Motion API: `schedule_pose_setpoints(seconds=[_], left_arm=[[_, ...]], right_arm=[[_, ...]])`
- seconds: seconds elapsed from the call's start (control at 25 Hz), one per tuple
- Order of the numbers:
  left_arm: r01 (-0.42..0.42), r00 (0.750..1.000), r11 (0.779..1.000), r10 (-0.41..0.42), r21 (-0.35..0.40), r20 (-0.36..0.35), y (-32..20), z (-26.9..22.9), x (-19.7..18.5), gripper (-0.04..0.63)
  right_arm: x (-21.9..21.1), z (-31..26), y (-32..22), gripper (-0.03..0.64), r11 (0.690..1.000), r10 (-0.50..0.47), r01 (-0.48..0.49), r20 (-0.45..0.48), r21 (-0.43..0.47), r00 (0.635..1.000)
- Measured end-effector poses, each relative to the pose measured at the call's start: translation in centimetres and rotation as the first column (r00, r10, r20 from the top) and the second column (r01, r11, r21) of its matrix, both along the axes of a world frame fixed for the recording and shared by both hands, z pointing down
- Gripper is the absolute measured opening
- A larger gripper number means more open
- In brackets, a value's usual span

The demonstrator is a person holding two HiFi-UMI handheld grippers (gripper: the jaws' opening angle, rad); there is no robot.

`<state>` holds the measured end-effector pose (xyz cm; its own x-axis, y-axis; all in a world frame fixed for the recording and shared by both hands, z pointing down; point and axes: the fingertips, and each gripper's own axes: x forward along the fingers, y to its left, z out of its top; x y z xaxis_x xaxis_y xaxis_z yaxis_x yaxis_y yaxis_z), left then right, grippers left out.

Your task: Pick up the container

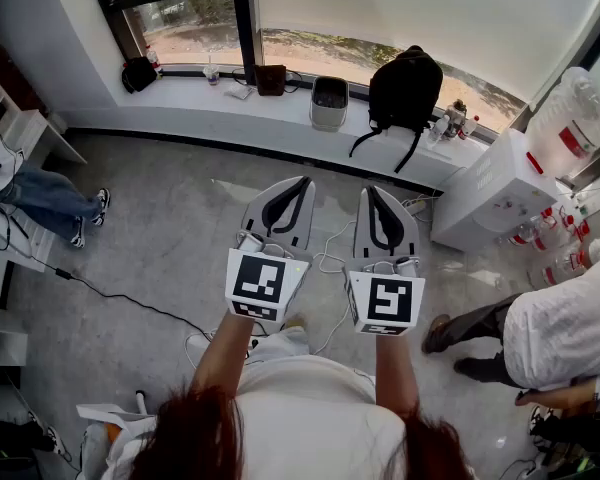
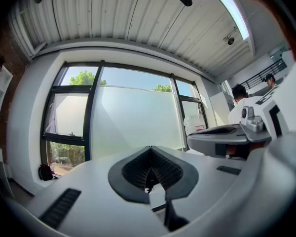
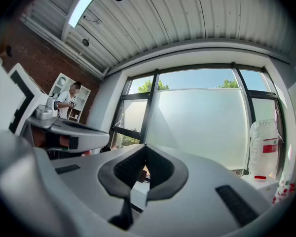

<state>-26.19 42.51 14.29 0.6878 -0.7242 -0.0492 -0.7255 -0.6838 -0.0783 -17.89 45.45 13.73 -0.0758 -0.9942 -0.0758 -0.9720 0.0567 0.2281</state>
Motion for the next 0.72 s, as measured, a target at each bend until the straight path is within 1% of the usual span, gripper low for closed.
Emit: schedule_pose_setpoints(seconds=[0.12,0.36,0.72], left_arm=[[-0.006,1.0,1.0,0.006,-0.002,-0.002,-0.9,0.1,-0.4,0.015],[-0.027,1.0,1.0,0.027,-0.009,-0.007,-2.7,0.5,-1.3,0.015],[-0.046,0.999,0.998,0.046,-0.032,-0.004,-5.2,1.5,-0.9,0.015]], right_arm=[[-0.6,0.2,-0.8,0.023,1.0,0.004,-0.004,0.005,-0.003,1.0],[-1.5,0.1,-2.3,0.023,0.999,0.013,-0.014,0.042,0.032,0.999],[-1.2,1.3,-4.9,0.023,0.999,0.034,-0.034,0.063,-0.003,0.997]])
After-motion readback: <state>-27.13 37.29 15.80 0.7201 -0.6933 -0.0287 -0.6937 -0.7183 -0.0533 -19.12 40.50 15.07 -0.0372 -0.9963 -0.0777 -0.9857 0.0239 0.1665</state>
